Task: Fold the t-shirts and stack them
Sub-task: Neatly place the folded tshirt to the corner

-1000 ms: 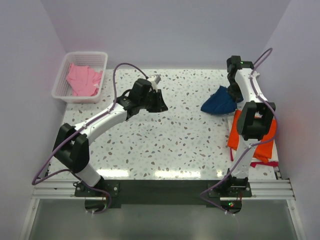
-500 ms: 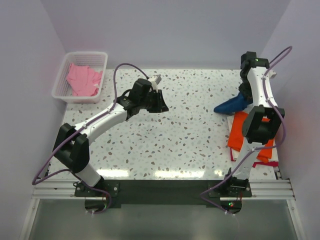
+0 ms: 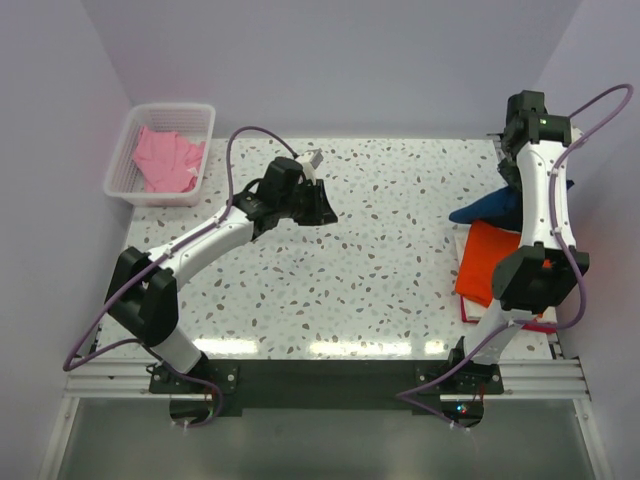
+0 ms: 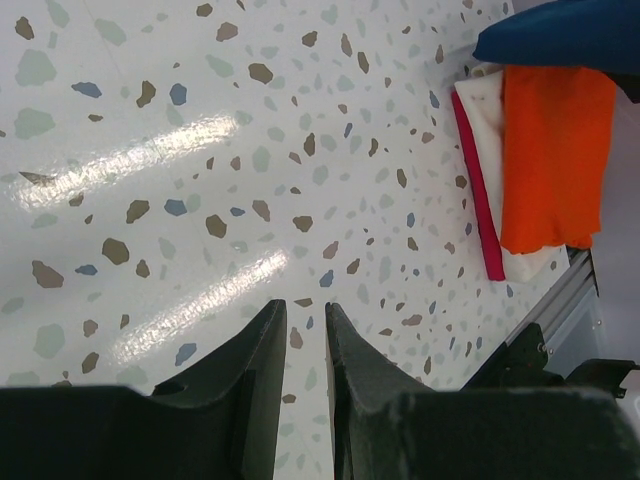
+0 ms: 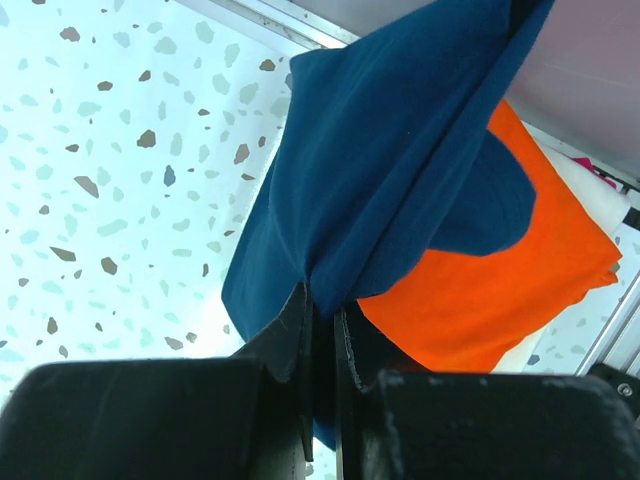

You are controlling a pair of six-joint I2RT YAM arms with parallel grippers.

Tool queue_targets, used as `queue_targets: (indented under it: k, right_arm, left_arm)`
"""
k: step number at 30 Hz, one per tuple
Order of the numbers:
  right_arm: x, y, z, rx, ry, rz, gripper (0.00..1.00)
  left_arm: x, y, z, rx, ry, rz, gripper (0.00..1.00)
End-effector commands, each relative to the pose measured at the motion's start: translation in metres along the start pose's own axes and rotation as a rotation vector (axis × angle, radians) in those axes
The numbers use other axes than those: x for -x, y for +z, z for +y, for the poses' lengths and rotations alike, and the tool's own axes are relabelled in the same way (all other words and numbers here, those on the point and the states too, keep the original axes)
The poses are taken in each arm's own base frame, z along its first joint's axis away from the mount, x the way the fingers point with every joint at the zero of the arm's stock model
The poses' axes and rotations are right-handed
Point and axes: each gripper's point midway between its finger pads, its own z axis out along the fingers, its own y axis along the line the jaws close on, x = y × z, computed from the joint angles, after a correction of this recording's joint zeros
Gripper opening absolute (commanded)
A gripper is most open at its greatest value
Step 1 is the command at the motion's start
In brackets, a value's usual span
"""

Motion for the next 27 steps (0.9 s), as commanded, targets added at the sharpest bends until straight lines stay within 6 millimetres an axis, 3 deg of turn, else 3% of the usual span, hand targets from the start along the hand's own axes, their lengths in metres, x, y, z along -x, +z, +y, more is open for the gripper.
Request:
queue_targets:
  k: [1, 15, 18, 21, 24, 27]
  right_arm:
    - [0.023, -0.025, -0.019, -0.001, 0.034, -0.076, 0.0]
    - [0.034, -0.043, -0.042, 0.023, 0.034, -0.101, 0.0]
    - [0.026, -0.043, -0.048, 0.027, 0.013, -0.081, 0.0]
    - [0.019, -0.045, -0.066, -0.001, 0.016, -0.091, 0.0]
    - [0.003, -0.046, -0.079, 0.005, -0.009, -0.071, 0.0]
    - [-0.025, -0.041, -0.096, -0.005, -0.029, -0.014, 0.0]
  left_arm:
    - [0.011, -0.015, -0.01, -0.036, 0.028, -0.038, 0.27]
    - [0.012, -0.011, -0.013, -0.05, 0.02, -0.033, 0.27]
    - [0.01, -0.011, -0.013, -0.049, 0.018, -0.028, 0.27]
    - [0.008, -0.01, -0.013, -0.053, 0.019, -0.022, 0.27]
    - [0.004, -0.008, -0.012, -0.057, 0.018, -0.011, 0.27]
    - [-0.002, -0.005, -0.013, -0.069, 0.016, 0.003, 0.27]
